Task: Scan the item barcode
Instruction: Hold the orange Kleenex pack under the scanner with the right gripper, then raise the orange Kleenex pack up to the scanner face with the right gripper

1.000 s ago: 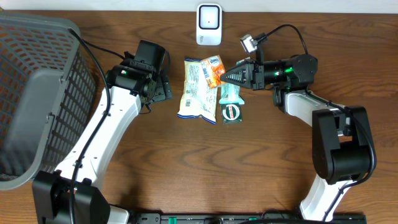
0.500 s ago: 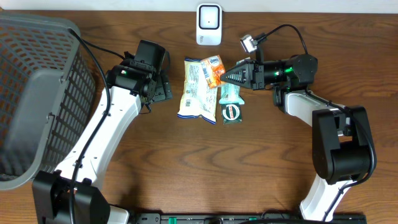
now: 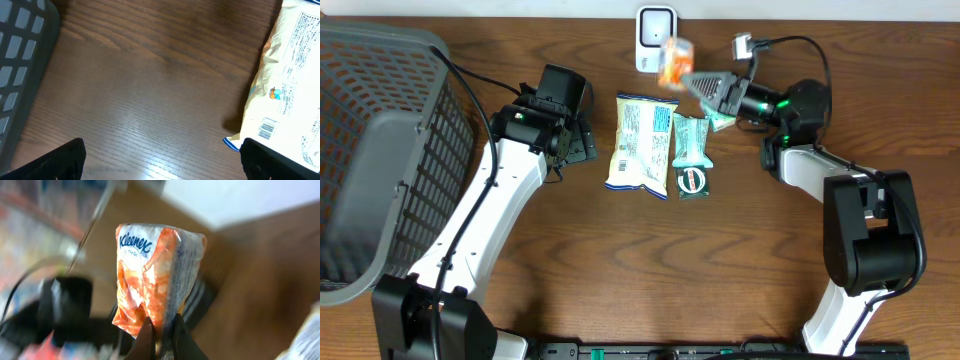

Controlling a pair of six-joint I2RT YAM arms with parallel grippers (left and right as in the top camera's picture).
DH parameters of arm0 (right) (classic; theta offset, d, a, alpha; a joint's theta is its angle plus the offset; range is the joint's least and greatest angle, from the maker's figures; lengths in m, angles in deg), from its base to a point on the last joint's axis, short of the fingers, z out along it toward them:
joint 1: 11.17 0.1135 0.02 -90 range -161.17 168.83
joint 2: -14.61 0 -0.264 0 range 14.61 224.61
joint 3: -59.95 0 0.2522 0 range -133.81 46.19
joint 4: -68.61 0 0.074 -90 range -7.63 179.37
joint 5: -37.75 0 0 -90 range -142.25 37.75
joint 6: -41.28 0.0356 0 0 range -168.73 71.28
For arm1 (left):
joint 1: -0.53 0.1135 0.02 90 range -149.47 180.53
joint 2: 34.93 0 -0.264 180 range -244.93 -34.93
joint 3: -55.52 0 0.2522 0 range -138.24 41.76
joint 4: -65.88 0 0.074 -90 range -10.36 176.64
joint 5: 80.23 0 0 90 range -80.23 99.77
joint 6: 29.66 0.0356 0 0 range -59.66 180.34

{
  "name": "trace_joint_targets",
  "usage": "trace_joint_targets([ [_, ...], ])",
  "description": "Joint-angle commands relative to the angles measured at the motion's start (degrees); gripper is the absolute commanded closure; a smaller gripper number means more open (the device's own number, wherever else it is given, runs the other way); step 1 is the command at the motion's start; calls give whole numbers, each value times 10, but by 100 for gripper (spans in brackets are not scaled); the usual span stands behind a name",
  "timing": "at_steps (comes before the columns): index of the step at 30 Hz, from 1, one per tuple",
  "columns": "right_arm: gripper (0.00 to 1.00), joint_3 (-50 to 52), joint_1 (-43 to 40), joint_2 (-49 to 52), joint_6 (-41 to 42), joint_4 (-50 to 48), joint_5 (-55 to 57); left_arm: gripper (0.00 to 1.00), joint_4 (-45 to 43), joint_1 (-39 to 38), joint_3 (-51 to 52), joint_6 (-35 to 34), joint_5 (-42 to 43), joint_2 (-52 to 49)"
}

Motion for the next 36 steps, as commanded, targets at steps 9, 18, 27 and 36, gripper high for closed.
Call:
trace_joint_targets([
  [9,99,-3,-2,-5,-294,300,291,2,3,1,-3,3,-9,5],
  [18,99,-49,-25,-5,-394,436,280,2,3,1,-3,3,-9,5],
  [27,99,-182,-33,-9,-609,793,395,2,3,1,-3,3,-9,5],
  [36,99,-262,5,-9,-705,932,570,2,3,1,-3,3,-9,5],
])
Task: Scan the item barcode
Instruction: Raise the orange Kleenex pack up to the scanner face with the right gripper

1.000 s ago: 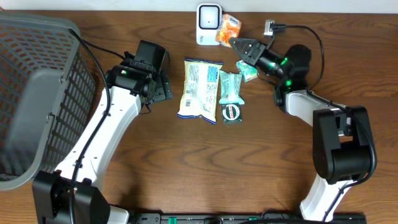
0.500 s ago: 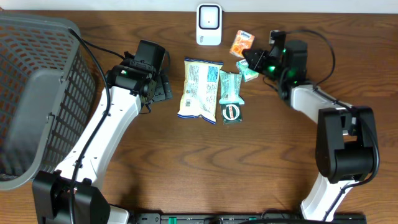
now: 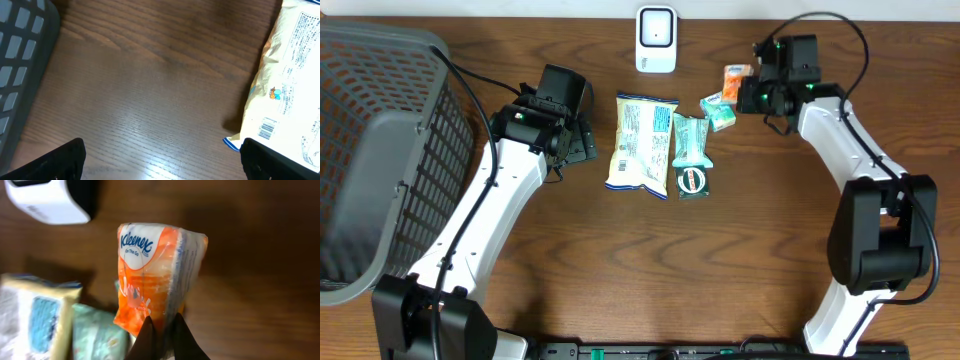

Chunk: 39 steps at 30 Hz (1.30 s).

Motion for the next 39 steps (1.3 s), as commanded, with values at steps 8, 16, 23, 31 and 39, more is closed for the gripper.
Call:
trace_joint_targets([
  [8,99,-21,78,-9,-123,-87,133,2,3,1,-3,3,-9,5],
  [16,99,-36,122,-9,-168,-143,136,2,3,1,-3,3,-9,5],
  [23,99,-108,126,12,-173,-139,136,3,3,1,-3,3,-9,5],
  [31,99,-321,129,139,-216,-23,136,2,3,1,-3,3,-9,5],
  [39,99,-519,137,270,-260,107,149,2,3,1,-3,3,-9,5],
])
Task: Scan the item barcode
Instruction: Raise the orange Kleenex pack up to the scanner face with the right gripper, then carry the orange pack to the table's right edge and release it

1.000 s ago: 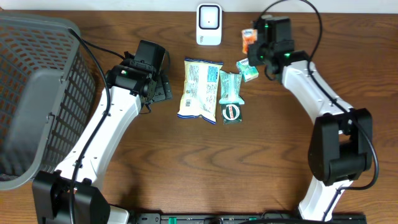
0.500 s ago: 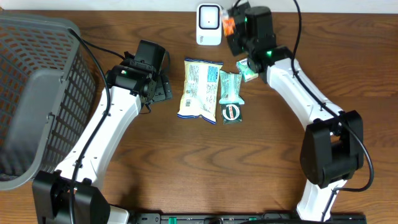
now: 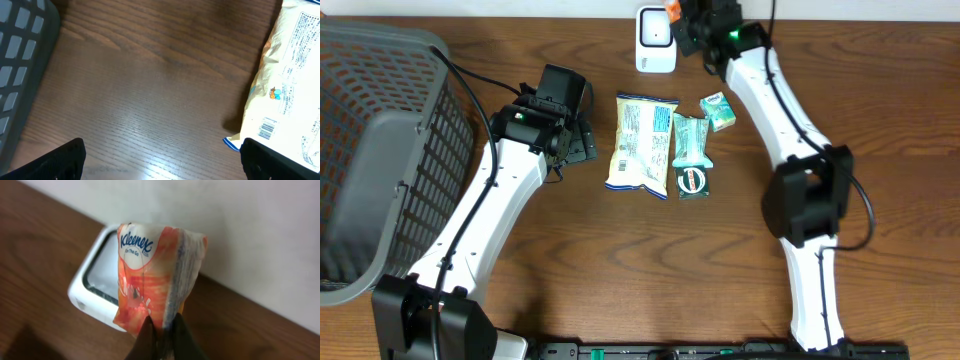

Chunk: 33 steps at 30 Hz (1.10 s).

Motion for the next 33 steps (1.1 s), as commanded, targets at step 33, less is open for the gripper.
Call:
trace_joint_targets([
  [33,99,-48,51,49,-160,-40,123,2,3,1,-3,3,-9,5],
])
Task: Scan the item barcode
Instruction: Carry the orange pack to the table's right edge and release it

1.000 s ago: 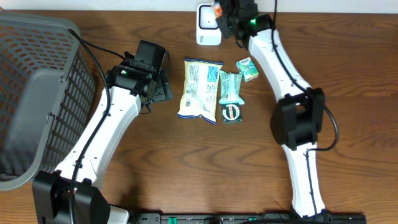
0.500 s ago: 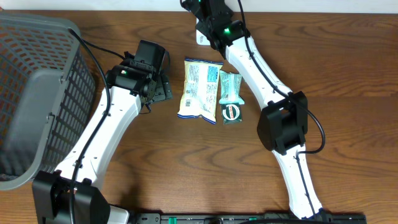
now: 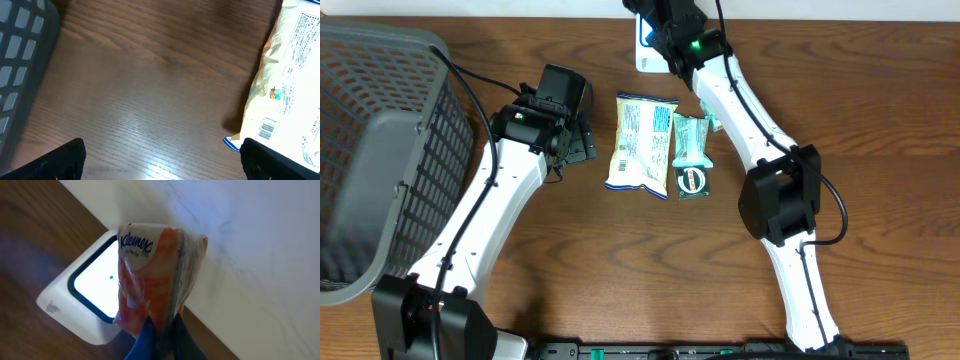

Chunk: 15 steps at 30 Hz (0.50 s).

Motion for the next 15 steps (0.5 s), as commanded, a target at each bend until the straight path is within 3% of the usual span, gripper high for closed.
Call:
trace_joint_targets([
  [1,99,-9,-8,14,30,-2,-9,2,3,1,-3,3,-9,5],
  [7,99,-9,-47,1,98,9,57,2,3,1,-3,3,-9,5],
  [11,99,-9,-98,-4,153,64,58,2,3,1,-3,3,-9,5],
  [15,99,-9,-155,-4,156,132,58,2,3,1,-3,3,-9,5],
])
